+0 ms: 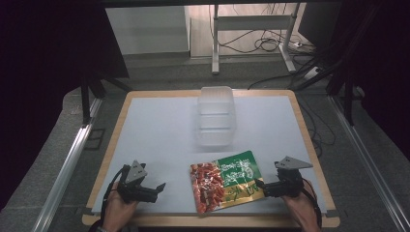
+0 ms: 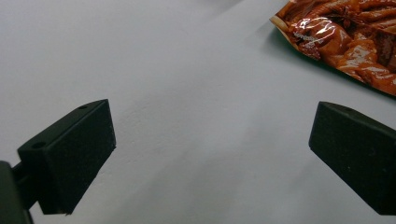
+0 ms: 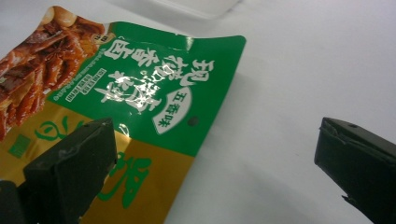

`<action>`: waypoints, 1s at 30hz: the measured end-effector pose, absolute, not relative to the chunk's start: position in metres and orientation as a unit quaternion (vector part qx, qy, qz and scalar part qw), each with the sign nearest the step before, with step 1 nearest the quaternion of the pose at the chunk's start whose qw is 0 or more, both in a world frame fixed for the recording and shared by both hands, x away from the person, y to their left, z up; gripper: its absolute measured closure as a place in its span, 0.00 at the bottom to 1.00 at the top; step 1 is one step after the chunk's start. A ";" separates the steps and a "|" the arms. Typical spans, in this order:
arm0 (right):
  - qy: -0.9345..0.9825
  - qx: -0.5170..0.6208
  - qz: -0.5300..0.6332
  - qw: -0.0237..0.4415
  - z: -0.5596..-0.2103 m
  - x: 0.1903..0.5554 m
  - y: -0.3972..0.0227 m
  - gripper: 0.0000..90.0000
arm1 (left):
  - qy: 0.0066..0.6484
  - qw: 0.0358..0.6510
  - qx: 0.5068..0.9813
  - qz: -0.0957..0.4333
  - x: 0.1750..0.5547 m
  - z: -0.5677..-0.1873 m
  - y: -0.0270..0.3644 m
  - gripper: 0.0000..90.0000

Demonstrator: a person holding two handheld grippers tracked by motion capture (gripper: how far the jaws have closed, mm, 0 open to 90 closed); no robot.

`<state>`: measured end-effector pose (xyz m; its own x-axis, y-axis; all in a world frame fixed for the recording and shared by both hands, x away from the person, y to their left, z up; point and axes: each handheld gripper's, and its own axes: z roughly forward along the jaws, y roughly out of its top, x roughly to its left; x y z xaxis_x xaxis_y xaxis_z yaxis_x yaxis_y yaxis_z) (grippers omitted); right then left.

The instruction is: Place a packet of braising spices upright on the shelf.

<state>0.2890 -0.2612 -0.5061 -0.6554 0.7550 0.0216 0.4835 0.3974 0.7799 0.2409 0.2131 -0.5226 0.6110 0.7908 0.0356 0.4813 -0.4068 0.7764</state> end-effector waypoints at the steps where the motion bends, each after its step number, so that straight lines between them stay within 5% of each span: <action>1: 0.820 0.375 0.400 0.166 -0.508 0.290 -0.260 0.00 | 0.392 0.379 0.814 0.202 0.241 -0.523 0.213 0.00; 23: 0.855 0.354 0.367 0.096 -0.525 0.306 -0.223 0.02 | 0.370 0.369 0.828 0.205 0.241 -0.524 0.206 0.00; 30: 0.866 0.338 0.355 0.101 -0.520 0.307 -0.212 0.24 | 0.366 0.363 0.832 0.206 0.241 -0.525 0.205 0.00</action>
<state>0.3074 -0.2119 -0.5197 -0.7508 0.6573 0.0646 0.5132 0.5190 0.6836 0.2412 0.2048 -0.5249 0.6475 0.7582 0.0768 0.4597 -0.4690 0.7542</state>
